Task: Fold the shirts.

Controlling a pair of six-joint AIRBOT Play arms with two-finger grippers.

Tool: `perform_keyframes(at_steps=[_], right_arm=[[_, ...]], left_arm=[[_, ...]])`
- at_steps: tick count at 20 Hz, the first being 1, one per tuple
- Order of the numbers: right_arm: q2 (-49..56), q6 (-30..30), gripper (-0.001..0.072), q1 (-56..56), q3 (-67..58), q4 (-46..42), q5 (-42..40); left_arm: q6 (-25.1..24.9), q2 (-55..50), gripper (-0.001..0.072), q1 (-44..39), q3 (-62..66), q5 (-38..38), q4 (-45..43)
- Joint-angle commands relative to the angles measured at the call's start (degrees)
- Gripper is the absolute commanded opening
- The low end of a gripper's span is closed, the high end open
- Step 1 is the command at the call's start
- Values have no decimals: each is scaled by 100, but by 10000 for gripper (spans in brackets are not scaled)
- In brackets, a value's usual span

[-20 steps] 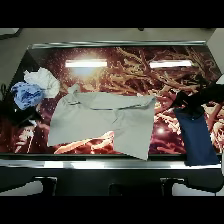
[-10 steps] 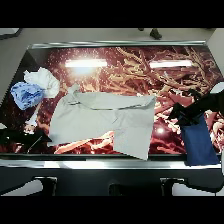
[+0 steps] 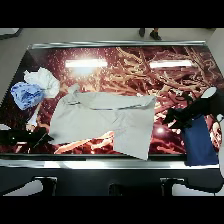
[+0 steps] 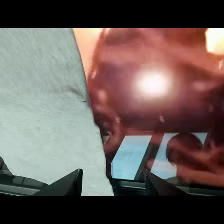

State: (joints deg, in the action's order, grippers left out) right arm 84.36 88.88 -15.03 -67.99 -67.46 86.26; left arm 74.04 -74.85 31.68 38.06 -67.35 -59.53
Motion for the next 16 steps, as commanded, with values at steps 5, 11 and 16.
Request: perform_keyframes(at_steps=[5,11,16], right_arm=[[387,101,433,785,750,855,-1751],[634,153,52,852,682,1200,-1895],[-428,-208,49,839,-859,654,-2015]], left_arm=[[-85,203,42,-35,-11,-212,22],[-59,201,42,-22,334,-190,26],[11,501,40,-273,2946,-776,269]])
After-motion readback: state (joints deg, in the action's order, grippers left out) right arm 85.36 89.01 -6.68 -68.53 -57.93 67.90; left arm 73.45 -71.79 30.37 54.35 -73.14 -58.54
